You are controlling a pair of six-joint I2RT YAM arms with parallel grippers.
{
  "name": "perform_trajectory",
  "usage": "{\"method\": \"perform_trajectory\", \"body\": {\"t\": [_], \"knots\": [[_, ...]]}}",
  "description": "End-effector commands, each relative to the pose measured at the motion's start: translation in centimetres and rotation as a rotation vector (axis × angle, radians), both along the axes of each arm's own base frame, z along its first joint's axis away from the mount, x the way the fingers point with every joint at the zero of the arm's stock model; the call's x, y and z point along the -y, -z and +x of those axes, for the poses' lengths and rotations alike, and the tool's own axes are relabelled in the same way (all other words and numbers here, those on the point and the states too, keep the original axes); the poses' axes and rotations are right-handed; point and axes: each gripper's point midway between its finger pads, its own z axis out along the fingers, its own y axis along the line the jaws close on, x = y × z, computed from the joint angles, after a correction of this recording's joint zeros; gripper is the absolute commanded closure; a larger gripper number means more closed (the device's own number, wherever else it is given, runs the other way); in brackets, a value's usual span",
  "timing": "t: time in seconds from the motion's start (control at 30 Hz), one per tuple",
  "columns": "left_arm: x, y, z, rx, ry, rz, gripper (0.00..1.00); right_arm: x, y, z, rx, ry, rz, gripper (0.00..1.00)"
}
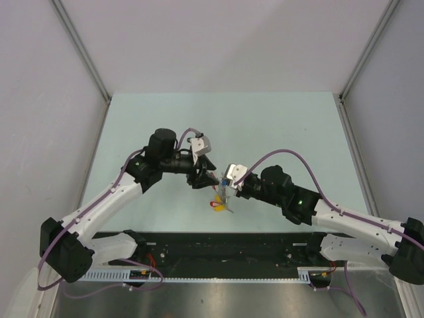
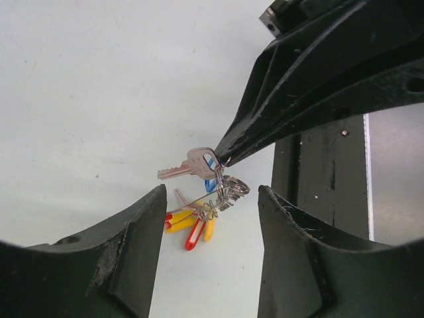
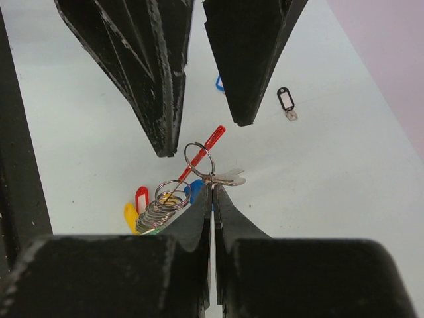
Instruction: Put the keys on the keyring
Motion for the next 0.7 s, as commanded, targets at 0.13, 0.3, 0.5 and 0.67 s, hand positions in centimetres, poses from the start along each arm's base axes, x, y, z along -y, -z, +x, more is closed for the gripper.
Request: {"method": "perform_trajectory", "body": {"t": [0.13,0.3,0.5,0.67], "knots": [[1.0,-1.1,1.1,-0.079,-0.145,0.062,0.52,-1.0,-3.5,0.4,0.068,-0.012,0.055,1.00],[1.2,-0.8,1.1,-0.145,-0.174,0.107,0.62,-1.2,-3.5,0.4,0.067,-0.014,0.053,1.00],[1.5,-0.7,0.7,-0.178,-0.149,0.129,0.65,-1.2,-3.5,0.3,0.066,-0.018,0.054,1.00],[1.7,-0.3,0.1,-0.206,-0.106,0.151,0.64,-1.3,-3.5,0.3,0.063,-0.019,0.054,1.00]]}}
